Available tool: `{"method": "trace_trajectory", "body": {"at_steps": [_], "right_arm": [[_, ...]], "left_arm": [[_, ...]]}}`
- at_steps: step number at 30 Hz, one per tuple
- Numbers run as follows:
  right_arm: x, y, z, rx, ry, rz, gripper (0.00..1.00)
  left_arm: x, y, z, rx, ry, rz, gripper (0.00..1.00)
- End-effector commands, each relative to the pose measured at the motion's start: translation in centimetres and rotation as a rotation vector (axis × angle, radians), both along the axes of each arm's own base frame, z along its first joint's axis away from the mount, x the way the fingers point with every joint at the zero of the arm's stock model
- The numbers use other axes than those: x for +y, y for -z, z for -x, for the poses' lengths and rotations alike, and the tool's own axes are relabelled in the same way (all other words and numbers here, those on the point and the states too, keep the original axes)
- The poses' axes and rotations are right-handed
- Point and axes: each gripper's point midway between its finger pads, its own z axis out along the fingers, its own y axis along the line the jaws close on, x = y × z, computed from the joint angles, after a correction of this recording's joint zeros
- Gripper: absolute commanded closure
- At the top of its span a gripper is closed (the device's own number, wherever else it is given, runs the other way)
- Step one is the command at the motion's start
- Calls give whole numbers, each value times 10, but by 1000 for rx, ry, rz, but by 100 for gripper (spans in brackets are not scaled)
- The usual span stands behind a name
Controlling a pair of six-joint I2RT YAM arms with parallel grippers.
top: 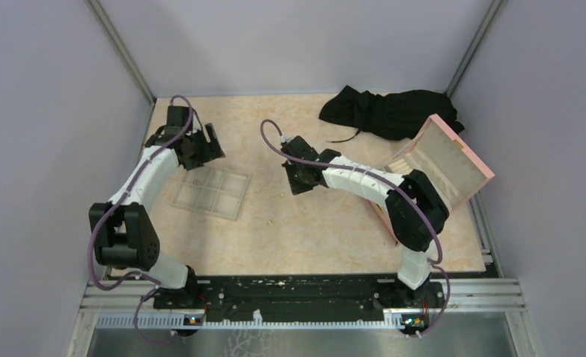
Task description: Organize the mixed jewelry
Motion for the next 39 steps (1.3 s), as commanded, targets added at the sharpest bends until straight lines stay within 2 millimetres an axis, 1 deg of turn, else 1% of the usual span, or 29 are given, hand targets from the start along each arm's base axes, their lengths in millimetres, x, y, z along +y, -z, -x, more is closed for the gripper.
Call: {"method": "trace_trajectory", "body": {"at_steps": [1,2,3,6,8,10,15,18,19,22,26,28,29,31,33,34,35,37,39], "right_arm": [[44,-53,-14,-69,-38,-177,100],[50,-57,-17,-71,-45,-199,100],[60,-61,-20,-70,-59,-227,100],[83,-68,-27,-69,-85,-281,100],[100,-73,-32,-69,-107,-311,100],[118,-79,-34,-76,-132,-333,100],[159,-83,-39,-80,-177,-376,100],[178,-74,-42,-66,-195,-392,100],[185,-67,-43,-57,-203,-397,100],[204,-63,-48,-62,-216,-419,100],[225,-53,-49,-37,-240,-441,100],[232,-49,-47,-25,-247,-444,100],[235,-46,-47,-19,-248,-443,95],[236,-48,-47,-20,-248,-447,82],[233,-52,-48,-33,-238,-439,67],[230,-56,-49,-48,-232,-432,64],[227,-60,-50,-62,-229,-425,63],[219,-79,-54,-111,-218,-415,63],[204,-99,-58,-152,-193,-412,63]], "left_arm": [[43,-17,-2,-7,-115,-22,19],[51,-18,0,-1,-142,-35,19],[64,-17,2,12,-180,-40,19],[81,-8,9,37,-233,-27,19],[86,-6,12,48,-256,-7,19],[87,-9,14,43,-271,5,19],[87,-19,16,14,-306,25,19],[86,-22,16,6,-308,36,19],[86,-21,18,12,-308,36,19],[86,-17,23,38,-309,30,19],[91,-20,28,34,-331,6,19],[91,-23,27,19,-328,6,19],[92,-24,27,16,-325,4,18],[92,-25,26,18,-313,-4,18],[91,-28,26,13,-294,-5,18],[89,-31,25,1,-281,2,17],[84,-35,23,-17,-256,17,17],[75,-42,19,-57,-197,39,16],[68,-47,21,-73,-157,43,16]]}}
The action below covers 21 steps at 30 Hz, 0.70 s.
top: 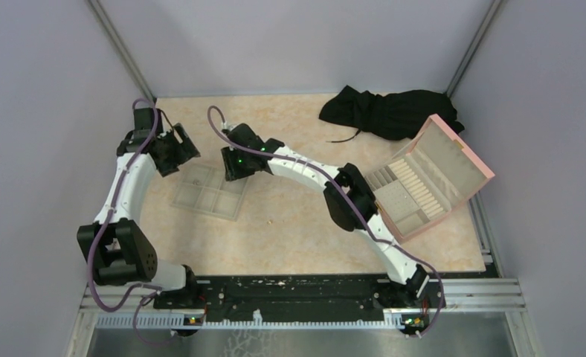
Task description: Organize the mixed jewelry
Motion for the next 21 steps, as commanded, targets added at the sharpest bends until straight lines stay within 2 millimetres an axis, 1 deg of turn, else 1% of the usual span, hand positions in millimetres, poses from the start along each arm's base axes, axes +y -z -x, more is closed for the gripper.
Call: {"method": "trace_trajectory", "body": {"at_steps": [1,2,3,5,6,7,8,9,11,12,15,16,19,21], "right_arm": [[-23,-96,-11,-160,57,-86,63],[-40,-93,-10,-152,72,-72,64],[-56,-106,-13,-169,91,-101,64],[-101,-114,-20,-174,166,-115,64],[-127,-121,-25,-181,216,-124,64],[-158,-122,-33,-180,281,-119,64],[-184,-127,-37,-188,337,-116,64],[-209,-127,-40,-186,387,-100,64],[-255,-135,-41,-195,476,-79,64],[-273,-137,-41,-198,506,-73,64],[-318,-147,-39,-218,591,-51,64],[-330,-153,-37,-231,610,-41,64],[-356,-159,-35,-246,660,7,64],[-368,-161,-33,-251,685,18,64]], "left_arm": [[-18,-25,0,-93,118,13,16],[-23,-25,1,-93,148,15,16],[-31,-24,2,-91,180,18,16],[-49,-21,5,-87,247,12,15],[-69,-18,7,-83,310,3,16],[-85,-15,9,-82,352,-8,16],[-104,-12,11,-80,406,-14,16],[-123,-8,14,-76,456,-16,16],[-158,4,21,-45,539,-27,16],[-172,11,23,-25,575,-37,17],[-216,28,34,26,682,-67,17],[-227,34,36,35,711,-86,18],[-254,51,35,52,767,-159,22],[-268,66,36,83,791,-171,25]]}}
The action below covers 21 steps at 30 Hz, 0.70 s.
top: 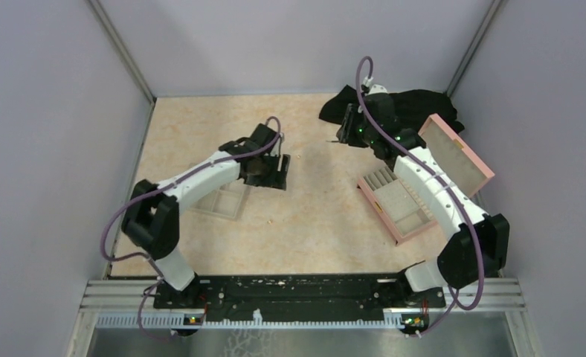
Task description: Organize the mixed jewelry
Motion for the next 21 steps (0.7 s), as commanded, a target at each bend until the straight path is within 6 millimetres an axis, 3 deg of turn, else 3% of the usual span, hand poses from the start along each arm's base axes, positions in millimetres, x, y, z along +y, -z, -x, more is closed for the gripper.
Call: {"method": "trace_trajectory", "body": {"at_steps": [1,5,14,21], "right_arm": [[-27,-4,7,-5,51,47,64],[-33,2,11,11,59,50,64],[-35,14,12,29,52,72,65],[-34,16,9,32,47,78,65]], "left_arm": [[-26,15,-12,-25,28,-63,26],[-38,31,-14,4,18,-80,33],[-31,62,-16,48,-75,-145,53],[-34,75,-10,82,-56,-136,59]]}}
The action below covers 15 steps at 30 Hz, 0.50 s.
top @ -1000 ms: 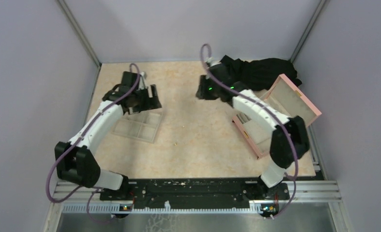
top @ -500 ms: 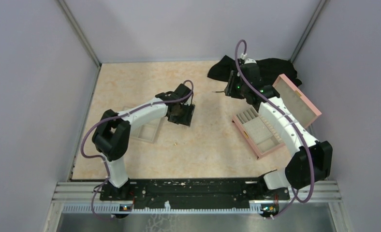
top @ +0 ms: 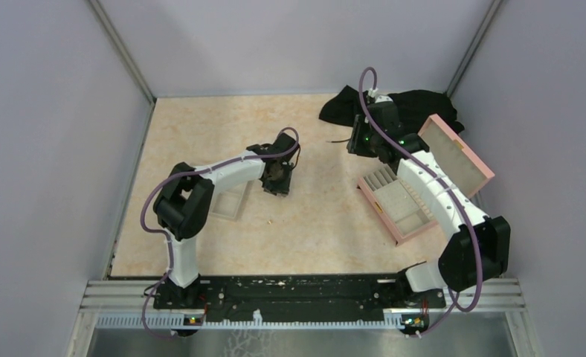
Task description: Organize the mixed jewelry
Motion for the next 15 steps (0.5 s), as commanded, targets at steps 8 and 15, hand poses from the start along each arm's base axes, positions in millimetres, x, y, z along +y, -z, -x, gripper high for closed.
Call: {"method": "trace_trajectory", "body": {"at_steps": [8,15], "right_arm": [[1,-14,-11,-59,-12,2,66],[5,-9,-11,-47,-15,-10,66]], "left_arm": [[-4,8,-3,1,-6,3,70],[-6,12,-4,12,2,-1,74]]}}
